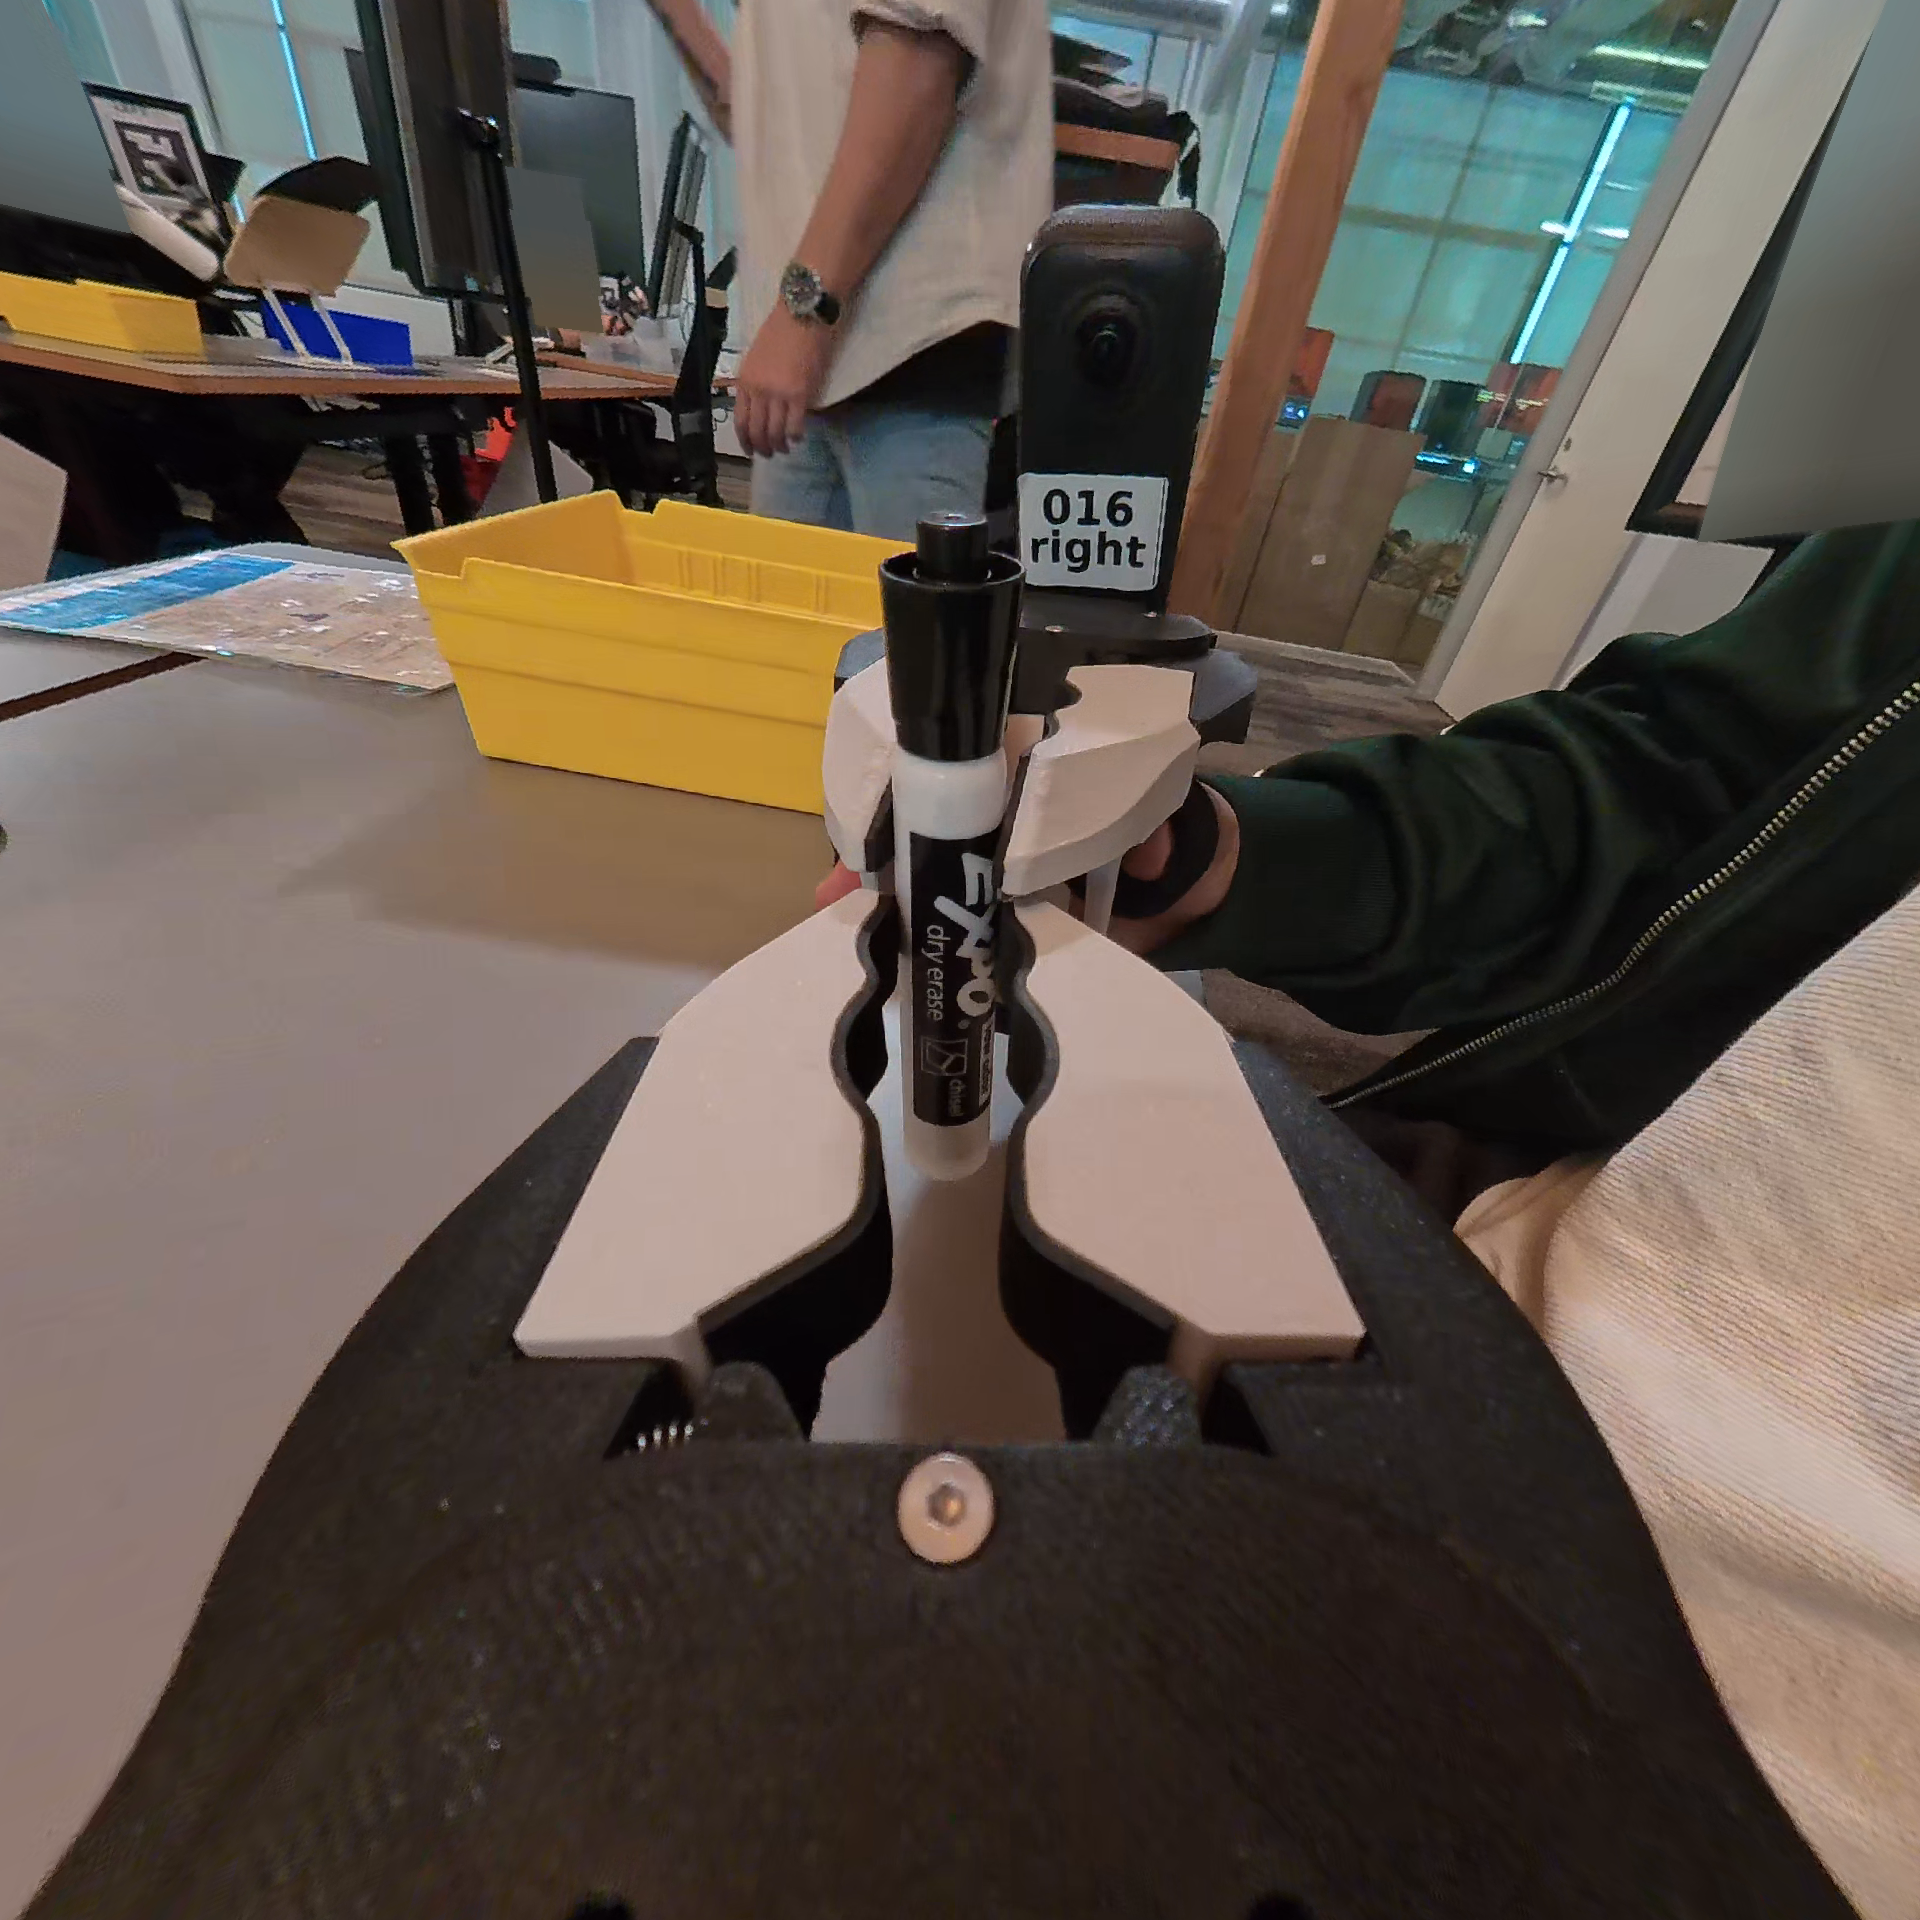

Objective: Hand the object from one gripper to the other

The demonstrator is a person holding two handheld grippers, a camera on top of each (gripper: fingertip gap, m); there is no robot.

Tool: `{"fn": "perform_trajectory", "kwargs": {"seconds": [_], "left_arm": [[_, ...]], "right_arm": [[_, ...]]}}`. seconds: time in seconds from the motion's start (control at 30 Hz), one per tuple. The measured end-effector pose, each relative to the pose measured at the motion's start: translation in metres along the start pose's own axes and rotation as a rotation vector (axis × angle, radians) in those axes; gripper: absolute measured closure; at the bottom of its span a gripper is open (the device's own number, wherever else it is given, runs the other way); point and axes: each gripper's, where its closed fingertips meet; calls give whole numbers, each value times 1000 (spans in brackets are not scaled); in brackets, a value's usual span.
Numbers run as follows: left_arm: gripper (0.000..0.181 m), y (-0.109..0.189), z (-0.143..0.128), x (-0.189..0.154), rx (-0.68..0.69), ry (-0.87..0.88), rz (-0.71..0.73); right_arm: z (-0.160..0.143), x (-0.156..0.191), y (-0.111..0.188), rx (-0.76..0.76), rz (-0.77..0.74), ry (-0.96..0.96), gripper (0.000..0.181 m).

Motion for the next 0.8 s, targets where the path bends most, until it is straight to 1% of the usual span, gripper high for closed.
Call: {"fn": "perform_trajectory", "kwargs": {"seconds": [0.27,0.47,0.57,0.8], "left_arm": [[161,0,1,0,-16,-1,2],[146,-3,-3,1,-4,9,3],[143,-5,-6,1,13,17,-5],[142,-13,-19,0,82,24,-19]], "right_arm": [[2,0,1,-1,-6,7,163],[8,-4,6,-36,-22,-8,163],[10,-4,7,-47,-21,-23,163],[19,-7,14,-98,-39,-32,162]]}}
Point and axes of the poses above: each gripper's, where its closed fingertips meet, y back along the fingers, z out of its top, x = y × z across the jaws, and after that the axes turned 9 degrees about x, right-handed
